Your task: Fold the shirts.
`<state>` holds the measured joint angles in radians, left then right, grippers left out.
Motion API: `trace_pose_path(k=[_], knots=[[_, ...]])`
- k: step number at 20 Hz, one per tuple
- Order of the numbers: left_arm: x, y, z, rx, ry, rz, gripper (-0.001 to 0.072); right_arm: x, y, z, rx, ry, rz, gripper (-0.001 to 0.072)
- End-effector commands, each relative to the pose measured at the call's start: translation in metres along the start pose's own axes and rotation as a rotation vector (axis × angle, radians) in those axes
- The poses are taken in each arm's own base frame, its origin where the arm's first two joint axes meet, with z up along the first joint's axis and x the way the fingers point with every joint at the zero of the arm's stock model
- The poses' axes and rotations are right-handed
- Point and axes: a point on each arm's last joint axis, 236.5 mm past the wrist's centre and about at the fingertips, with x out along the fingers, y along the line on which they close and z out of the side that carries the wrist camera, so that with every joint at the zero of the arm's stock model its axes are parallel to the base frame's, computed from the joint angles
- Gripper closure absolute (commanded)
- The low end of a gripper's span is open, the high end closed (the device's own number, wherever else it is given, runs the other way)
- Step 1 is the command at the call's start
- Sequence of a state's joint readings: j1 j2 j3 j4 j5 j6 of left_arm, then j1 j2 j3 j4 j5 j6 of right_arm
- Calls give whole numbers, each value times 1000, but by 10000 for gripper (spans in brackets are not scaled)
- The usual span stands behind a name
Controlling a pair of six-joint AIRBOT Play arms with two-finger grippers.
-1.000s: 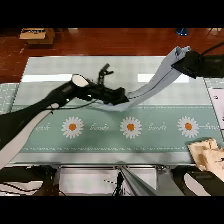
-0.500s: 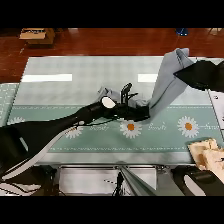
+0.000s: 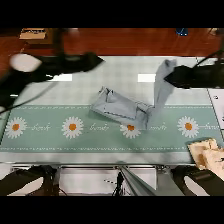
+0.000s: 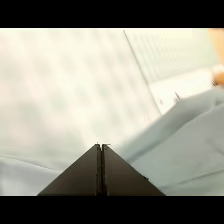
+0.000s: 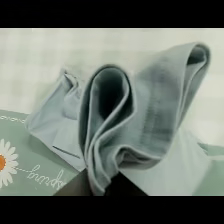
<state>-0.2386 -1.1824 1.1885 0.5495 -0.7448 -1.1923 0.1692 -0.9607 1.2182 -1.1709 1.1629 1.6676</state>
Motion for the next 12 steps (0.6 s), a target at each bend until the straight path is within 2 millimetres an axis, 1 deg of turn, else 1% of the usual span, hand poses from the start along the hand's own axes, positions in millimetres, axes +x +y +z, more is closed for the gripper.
trace_pose_path(k=[1, 3, 5, 6, 7, 8, 9, 10, 11, 12], knots=[[-129, 47, 47, 108, -110, 219, 683, 79, 35, -3, -39, 41, 88, 683], [-180, 67, 46, 84, -123, 308, 683, 133, 63, -29, -57, 108, 119, 682], [-213, 81, 45, 24, -153, 385, 683, 185, 82, -57, -50, 153, 126, 681], [-225, 81, 47, -8, -180, 403, 683, 208, 88, -68, -28, 162, 131, 681], [-231, 78, 49, -2, -197, 412, 682, 227, 96, -76, 12, 163, 145, 681], [-234, 74, 49, 8, -206, 417, 683, 244, 104, -84, 72, 165, 169, 681], [-234, 71, 49, 15, -206, 414, 683, 256, 112, -89, 133, 166, 193, 679], [-232, 69, 48, 19, -204, 409, 682, 267, 118, -93, 191, 159, 212, 589], [-231, 69, 48, 19, -201, 407, 683, 274, 123, -92, 241, 145, 227, 341], [-229, 69, 47, 19, -196, 403, 682, 276, 127, -90, 270, 132, 243, 151]])
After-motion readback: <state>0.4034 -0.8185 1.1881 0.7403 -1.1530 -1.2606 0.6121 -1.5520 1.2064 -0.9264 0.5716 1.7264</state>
